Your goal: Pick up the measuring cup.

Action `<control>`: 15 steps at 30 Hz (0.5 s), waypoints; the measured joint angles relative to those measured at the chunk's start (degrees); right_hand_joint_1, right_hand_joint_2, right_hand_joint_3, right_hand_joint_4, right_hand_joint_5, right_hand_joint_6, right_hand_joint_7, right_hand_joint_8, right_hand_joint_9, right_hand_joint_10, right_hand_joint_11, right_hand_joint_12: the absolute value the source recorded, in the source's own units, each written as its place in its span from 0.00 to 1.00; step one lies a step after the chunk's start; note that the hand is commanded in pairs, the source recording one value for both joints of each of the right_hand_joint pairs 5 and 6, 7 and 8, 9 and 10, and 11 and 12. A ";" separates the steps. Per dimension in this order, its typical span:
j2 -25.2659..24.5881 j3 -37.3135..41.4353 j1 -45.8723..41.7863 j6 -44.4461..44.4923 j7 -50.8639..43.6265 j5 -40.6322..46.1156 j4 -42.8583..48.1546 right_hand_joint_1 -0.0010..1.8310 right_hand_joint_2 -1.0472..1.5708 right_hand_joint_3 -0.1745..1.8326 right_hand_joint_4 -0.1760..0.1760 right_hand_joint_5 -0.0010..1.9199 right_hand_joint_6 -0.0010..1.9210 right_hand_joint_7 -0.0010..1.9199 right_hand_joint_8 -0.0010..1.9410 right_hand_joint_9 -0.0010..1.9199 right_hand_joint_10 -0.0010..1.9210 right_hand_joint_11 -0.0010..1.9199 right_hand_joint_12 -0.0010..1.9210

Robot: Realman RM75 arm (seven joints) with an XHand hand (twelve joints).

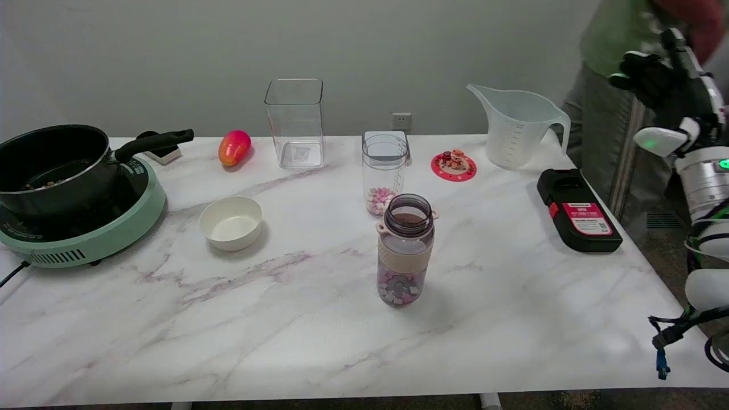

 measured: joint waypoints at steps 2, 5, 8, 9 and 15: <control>0.22 -1.85 1.28 -0.49 1.05 -1.58 0.00 0.67 0.10 0.64 0.50 0.04 0.04 0.27 0.26 0.24 0.24 0.29 0.29; 0.62 -5.28 3.81 -1.12 2.66 -3.91 -0.12 0.67 0.09 0.64 0.50 0.04 0.04 0.26 0.26 0.24 0.24 0.29 0.29; 0.95 -8.59 6.30 -1.52 3.93 -5.78 -0.57 0.67 0.08 0.64 0.50 0.04 0.04 0.26 0.26 0.24 0.24 0.28 0.28; 1.04 -9.91 7.33 -1.67 4.44 -6.41 -0.79 0.67 0.07 0.65 0.50 0.04 0.04 0.26 0.25 0.24 0.24 0.28 0.28; 0.93 -16.07 12.45 -2.17 6.64 -9.26 -2.03 0.67 0.02 0.65 0.50 0.03 0.03 0.22 0.22 0.22 0.22 0.26 0.26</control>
